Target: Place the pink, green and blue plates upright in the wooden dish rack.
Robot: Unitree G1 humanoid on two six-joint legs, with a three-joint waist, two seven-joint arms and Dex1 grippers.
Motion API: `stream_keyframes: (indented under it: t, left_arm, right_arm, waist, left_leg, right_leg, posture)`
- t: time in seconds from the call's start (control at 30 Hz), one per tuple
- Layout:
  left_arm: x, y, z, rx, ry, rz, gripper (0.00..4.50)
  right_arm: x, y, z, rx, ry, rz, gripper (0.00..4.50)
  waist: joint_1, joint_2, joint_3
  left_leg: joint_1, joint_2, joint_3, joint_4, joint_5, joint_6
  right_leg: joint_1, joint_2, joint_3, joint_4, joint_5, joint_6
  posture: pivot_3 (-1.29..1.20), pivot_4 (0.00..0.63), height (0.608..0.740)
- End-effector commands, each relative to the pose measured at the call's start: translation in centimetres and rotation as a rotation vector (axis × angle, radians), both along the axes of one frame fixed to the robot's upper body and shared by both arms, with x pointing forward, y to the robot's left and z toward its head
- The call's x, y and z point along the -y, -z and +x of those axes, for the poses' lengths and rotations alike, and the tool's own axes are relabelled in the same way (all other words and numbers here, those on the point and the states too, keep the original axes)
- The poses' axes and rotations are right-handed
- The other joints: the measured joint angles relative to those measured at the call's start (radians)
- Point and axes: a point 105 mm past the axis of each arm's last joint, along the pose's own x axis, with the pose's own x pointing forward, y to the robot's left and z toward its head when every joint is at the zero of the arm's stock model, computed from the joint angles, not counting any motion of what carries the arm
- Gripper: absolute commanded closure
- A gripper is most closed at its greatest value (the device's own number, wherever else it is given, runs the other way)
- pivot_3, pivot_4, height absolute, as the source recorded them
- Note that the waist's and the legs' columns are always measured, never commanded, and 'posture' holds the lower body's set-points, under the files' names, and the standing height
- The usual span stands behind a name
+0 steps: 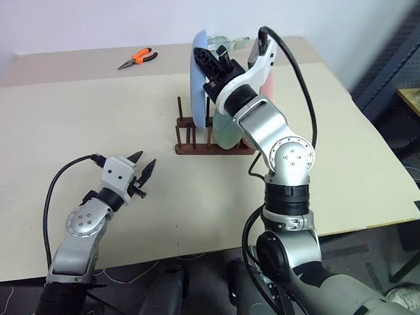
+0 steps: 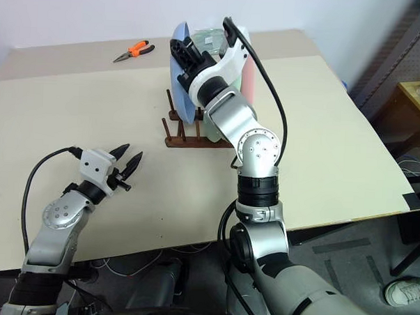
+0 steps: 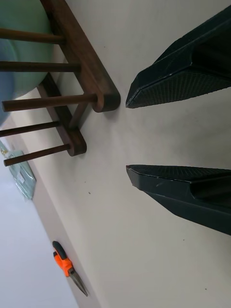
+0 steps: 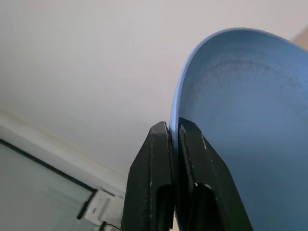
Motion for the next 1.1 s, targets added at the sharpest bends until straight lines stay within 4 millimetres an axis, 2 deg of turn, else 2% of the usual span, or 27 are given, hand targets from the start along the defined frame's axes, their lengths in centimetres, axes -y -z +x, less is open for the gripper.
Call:
stream_keyframes:
  t: [0.03, 0.17, 0.27, 0.43, 0.6, 0.67, 0.77, 0.83, 0.97, 1.07, 1.1]
  left_arm:
    - [0.0, -1.0, -0.2, 0.041, 0.003, 0.003, 2.61]
    - [0.2, -1.0, -0.1, 0.040, 0.008, 0.001, 2.61]
    - [0.2, -1.0, -0.1, 0.041, 0.009, 0.002, 2.61]
    - [0.3, -1.1, -0.1, 0.043, 0.009, 0.003, 2.61]
    - [0.2, -1.2, -0.1, 0.043, 0.006, 0.003, 2.61]
    - [0.3, -1.2, -0.1, 0.044, 0.005, 0.003, 2.61]
    - [0.3, -1.2, -0.1, 0.045, 0.005, 0.002, 2.61]
    - [0.3, -1.2, -0.1, 0.045, 0.005, 0.001, 2.61]
    - [0.4, -1.2, -0.1, 0.047, 0.003, 0.001, 2.61]
    - [0.4, -1.3, -0.3, 0.048, -0.001, 0.001, 2.61]
    - [0.7, -1.3, -0.4, 0.046, 0.017, 0.010, 2.61]
  right_arm:
    - [-1.3, -3.3, -2.6, 0.088, -0.098, 0.105, 4.47]
    - [-1.7, -3.0, -2.8, 0.049, -0.128, 0.129, 4.47]
    - [-2.3, -1.9, -2.4, 0.008, -0.120, 0.094, 4.47]
    - [-3.1, 1.0, -0.7, -0.116, -0.086, 0.022, 4.47]
    - [-3.2, 3.1, 1.3, -0.211, -0.048, -0.024, 4.47]
    - [-3.2, 3.1, 1.7, -0.208, -0.038, -0.034, 3.82]
    - [-3.1, 0.7, 1.2, -0.042, -0.022, -0.101, 2.58]
    - [-3.1, -0.6, 0.7, 0.061, -0.016, -0.157, 1.54]
    - [-2.5, -2.7, -0.9, 0.327, 0.029, -0.338, 1.54]
    - [0.3, -4.7, -2.6, 0.625, 0.145, -0.533, 1.54]
    - [2.3, -4.5, -3.0, 0.751, 0.219, -0.656, 1.54]
  waist:
    - [0.000, 0.000, 0.000]
    - [0.000, 0.000, 0.000]
    - [0.000, 0.000, 0.000]
    - [0.000, 0.000, 0.000]
    - [0.001, 0.000, 0.000]
    - [0.000, 0.000, 0.000]
    - [0.000, 0.000, 0.000]
    - [-0.001, 0.001, 0.000]
    - [0.003, 0.000, 0.000]
    - [0.008, 0.000, 0.000]
    - [0.011, 0.000, 0.000]
  left_leg:
    - [0.000, 0.000, 0.000, 0.000, 0.000, 0.000]
    - [0.000, 0.000, 0.000, 0.000, 0.000, 0.000]
    - [0.000, 0.000, 0.000, 0.000, 0.000, 0.000]
    - [0.000, 0.000, 0.000, 0.000, 0.000, 0.000]
    - [0.000, 0.000, 0.000, 0.000, 0.000, 0.000]
    - [0.000, 0.000, 0.000, 0.000, 0.000, 0.000]
    - [0.000, 0.000, 0.000, 0.000, 0.000, 0.000]
    - [0.000, 0.000, 0.000, 0.000, 0.000, 0.000]
    - [-0.001, 0.000, 0.000, 0.000, 0.000, 0.000]
    - [-0.002, -0.001, 0.000, 0.001, 0.000, 0.000]
    - [-0.002, -0.002, -0.001, 0.001, 0.000, 0.000]
  right_leg:
    - [0.000, 0.000, 0.000, 0.000, 0.000, 0.000]
    - [0.000, 0.000, 0.000, 0.000, 0.000, 0.000]
    - [0.000, 0.000, 0.000, 0.000, 0.000, 0.000]
    - [0.000, 0.000, 0.000, 0.000, 0.000, 0.000]
    - [0.000, 0.000, 0.000, 0.000, 0.000, 0.000]
    - [0.000, 0.000, 0.000, 0.000, 0.000, 0.000]
    - [0.000, 0.000, 0.000, 0.000, 0.000, 0.000]
    - [0.000, 0.000, 0.000, 0.000, 0.000, 0.000]
    - [0.000, 0.000, 0.000, 0.000, 0.000, 0.000]
    - [0.000, -0.001, -0.001, -0.002, -0.001, 0.001]
    - [0.001, -0.001, -0.001, -0.002, -0.001, 0.001]
  posture:
    - [0.00, 0.150, 0.739]
    - [0.00, 0.150, 0.739]
    - [0.00, 0.150, 0.739]
    - [0.00, 0.150, 0.739]
    - [0.00, 0.150, 0.739]
    - [0.00, 0.150, 0.739]
    - [0.00, 0.150, 0.739]
    - [0.00, 0.150, 0.739]
    - [0.00, 0.150, 0.739]
    - [0.00, 0.150, 0.739]
    - [0.00, 0.150, 0.739]
